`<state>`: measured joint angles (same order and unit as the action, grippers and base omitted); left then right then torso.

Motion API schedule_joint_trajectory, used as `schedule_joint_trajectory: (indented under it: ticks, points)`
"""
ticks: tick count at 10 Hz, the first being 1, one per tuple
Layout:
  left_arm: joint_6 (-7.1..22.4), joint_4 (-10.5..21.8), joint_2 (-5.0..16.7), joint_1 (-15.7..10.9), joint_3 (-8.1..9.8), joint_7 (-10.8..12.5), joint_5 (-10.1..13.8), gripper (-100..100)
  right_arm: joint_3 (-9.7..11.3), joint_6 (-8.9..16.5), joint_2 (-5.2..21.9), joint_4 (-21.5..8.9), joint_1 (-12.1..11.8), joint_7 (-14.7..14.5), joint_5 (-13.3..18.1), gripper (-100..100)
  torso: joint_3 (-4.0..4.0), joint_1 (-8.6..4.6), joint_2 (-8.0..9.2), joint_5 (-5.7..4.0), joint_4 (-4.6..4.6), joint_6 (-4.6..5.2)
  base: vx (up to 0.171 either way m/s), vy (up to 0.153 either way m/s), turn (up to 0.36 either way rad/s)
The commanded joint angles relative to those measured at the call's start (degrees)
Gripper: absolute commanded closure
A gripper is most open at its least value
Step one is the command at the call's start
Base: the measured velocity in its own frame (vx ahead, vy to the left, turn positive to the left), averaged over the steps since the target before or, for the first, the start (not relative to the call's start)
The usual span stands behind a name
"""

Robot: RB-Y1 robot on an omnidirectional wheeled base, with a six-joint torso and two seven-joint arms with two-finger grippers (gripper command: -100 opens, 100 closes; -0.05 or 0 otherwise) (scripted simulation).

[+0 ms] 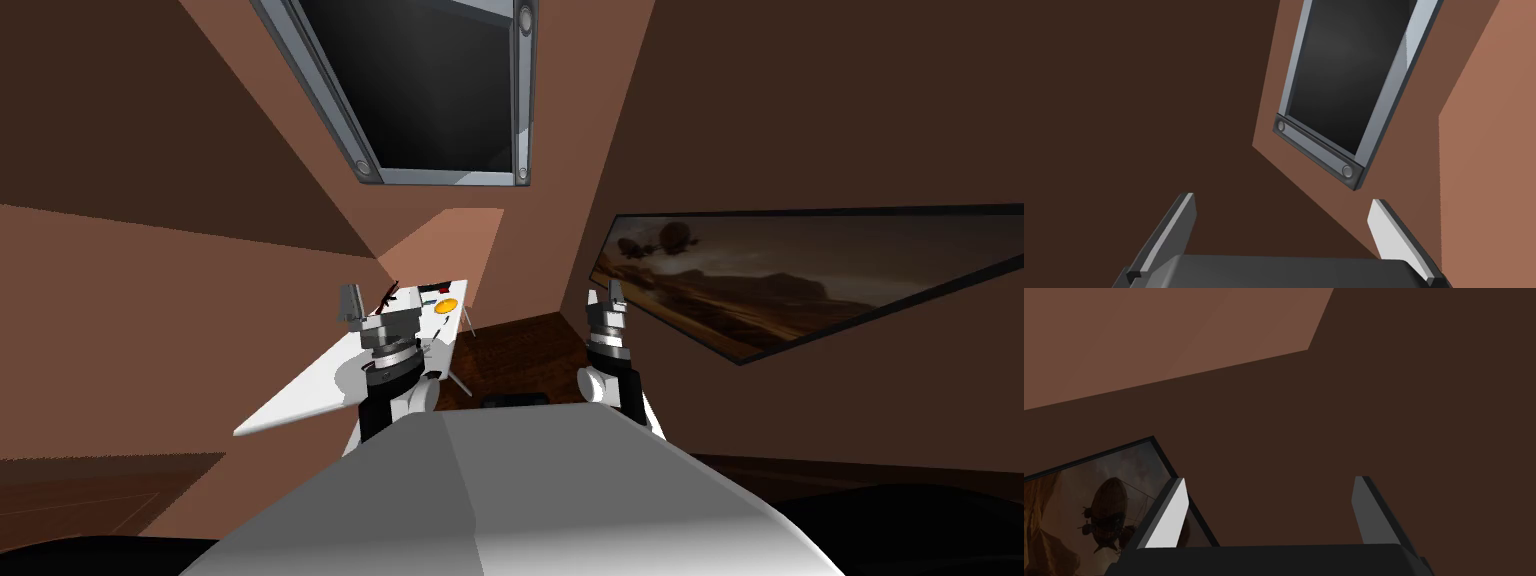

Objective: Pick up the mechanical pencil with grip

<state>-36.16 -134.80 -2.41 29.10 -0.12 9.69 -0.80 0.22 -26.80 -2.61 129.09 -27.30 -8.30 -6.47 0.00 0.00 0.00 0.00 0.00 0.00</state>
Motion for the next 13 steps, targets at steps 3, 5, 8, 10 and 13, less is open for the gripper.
schedule_joint_trajectory:
  ticks: [3, 5, 8, 10, 13]
  points:
    - [2.83, 0.94, 6.23, -1.32, 0.21, 1.78, 1.59, -100, 0.0, 0.0, 0.0, 0.0, 0.0, 0.0, 0.0, 0, -0.01, -0.1, -0.02, -0.02, -0.01, 0.0, 0.007, -0.037, 0.022]
    - [5.74, 1.83, 9.67, -2.7, 0.41, 3.68, 3.23, -100, 0.0, 0.0, -0.01, 0.0, 0.0, 0.0, 0.0, 0, -0.04, -0.2, -0.07, -0.05, -0.02, 0.0, 0.023, -0.057, 0.05]
    - [11.29, 3.37, 14.87, -5.55, 0.76, 7.58, 6.56, -100, 0.0, 0.0, -0.01, 0.0, 0.0, 0.0, 0.0, 0, -0.09, -0.22, -0.16, -0.05, -0.03, 0.0, 0.038, -0.061, 0.066]
    - [13.8, 3.91, 16.39, -6.66, 0.9, 9.12, 7.86, -100, 0.0, 0.0, -0.01, 0.0, -0.01, 0.0, 0.0, 0, -0.13, -0.27, -0.22, -0.06, -0.05, 0.0, 0.039, -0.067, 0.048]
    - [18.72, 5.08, 19.3, -9.07, 1.19, 12.46, 10.67, -100, 0.0, 0.0, -0.01, 0.0, -0.01, 0.0, 0.0, 0, -0.08, -0.22, -0.14, -0.05, -0.03, 0.0, 0.024, -0.053, 0.054]
